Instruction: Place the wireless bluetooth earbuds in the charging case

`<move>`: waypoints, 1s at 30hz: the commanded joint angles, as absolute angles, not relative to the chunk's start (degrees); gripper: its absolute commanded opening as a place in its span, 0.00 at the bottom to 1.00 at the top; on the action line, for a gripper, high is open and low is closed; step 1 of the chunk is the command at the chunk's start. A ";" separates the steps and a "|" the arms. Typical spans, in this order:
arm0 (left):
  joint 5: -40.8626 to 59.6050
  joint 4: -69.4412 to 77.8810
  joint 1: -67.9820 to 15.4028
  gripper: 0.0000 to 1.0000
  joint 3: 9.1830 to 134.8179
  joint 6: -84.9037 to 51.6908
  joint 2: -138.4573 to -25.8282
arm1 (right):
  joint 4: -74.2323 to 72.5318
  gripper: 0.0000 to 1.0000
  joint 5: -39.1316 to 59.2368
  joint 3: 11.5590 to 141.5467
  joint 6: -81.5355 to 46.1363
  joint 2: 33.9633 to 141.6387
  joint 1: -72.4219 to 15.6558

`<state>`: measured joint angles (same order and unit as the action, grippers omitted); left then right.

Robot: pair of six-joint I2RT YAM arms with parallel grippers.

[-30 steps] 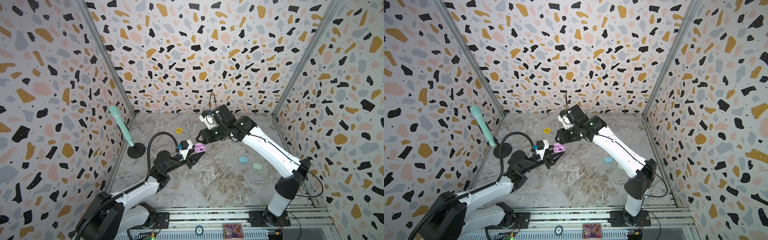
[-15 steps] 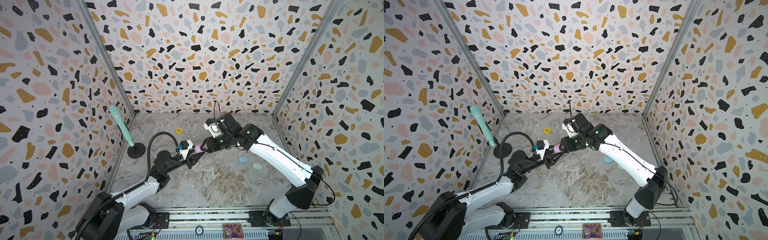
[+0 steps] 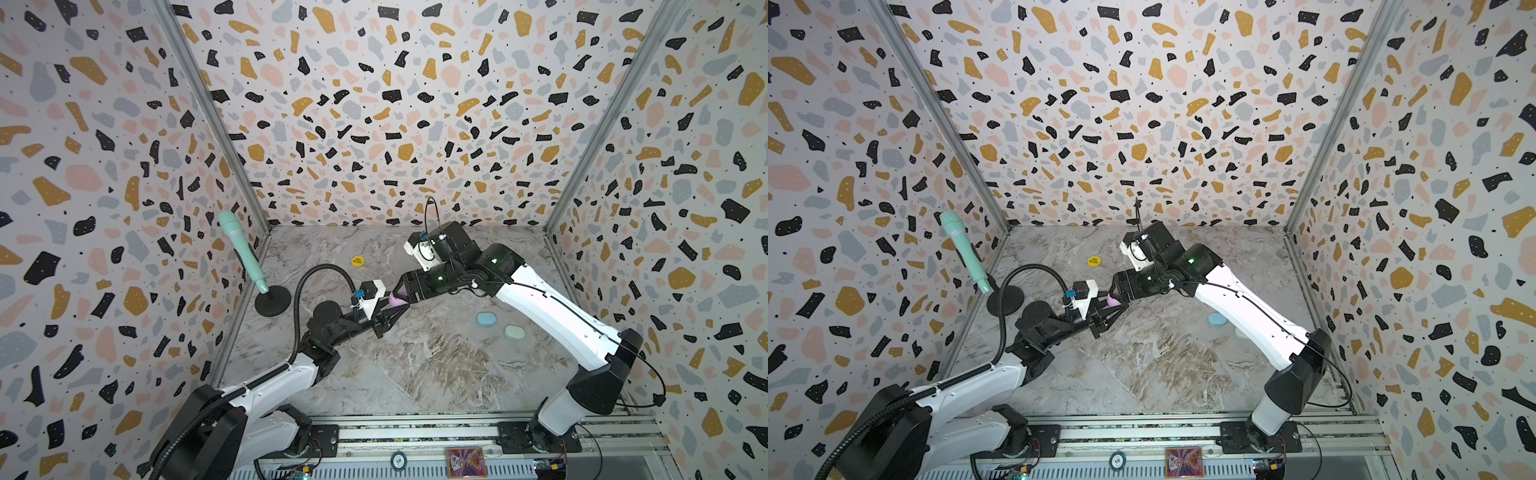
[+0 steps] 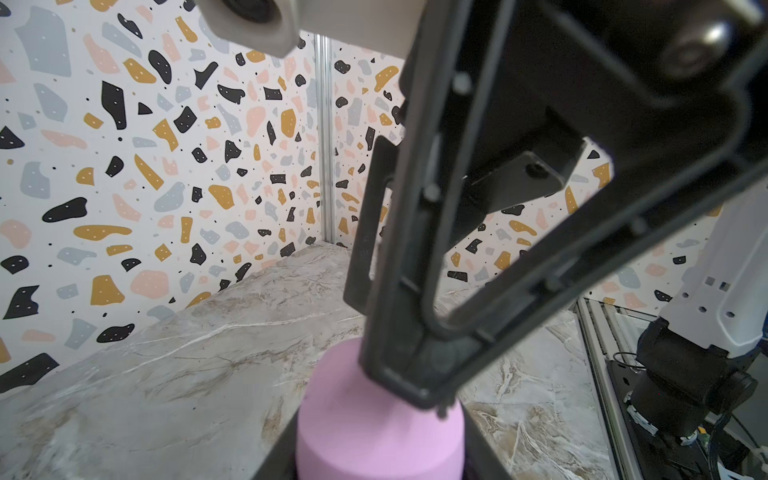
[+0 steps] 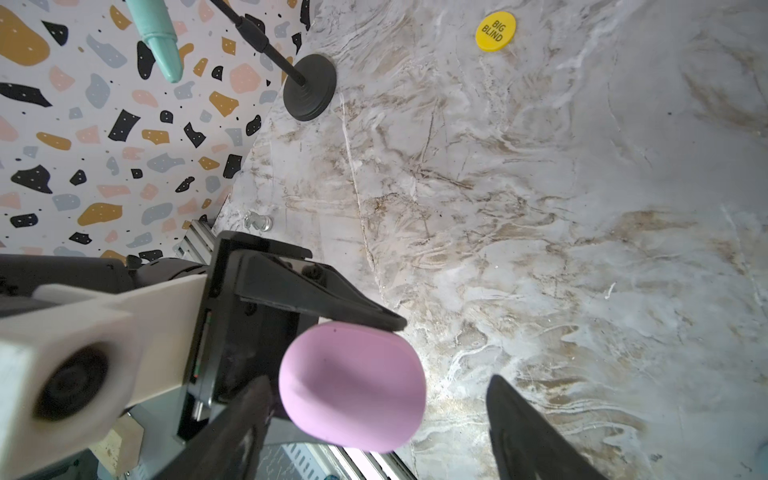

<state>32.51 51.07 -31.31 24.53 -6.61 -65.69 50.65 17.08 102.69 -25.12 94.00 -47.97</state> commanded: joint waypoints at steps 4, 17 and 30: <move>33.45 54.51 -31.64 0.00 25.09 -6.33 -64.52 | 56.66 0.82 17.30 108.67 -21.33 98.78 -49.81; 32.64 53.68 -31.64 0.00 25.14 -6.24 -64.59 | 56.65 0.50 15.74 110.40 -22.45 98.53 -49.88; 12.44 36.00 -32.09 1.00 20.17 -11.36 -55.92 | 46.65 0.47 8.75 85.37 -23.72 87.23 -39.48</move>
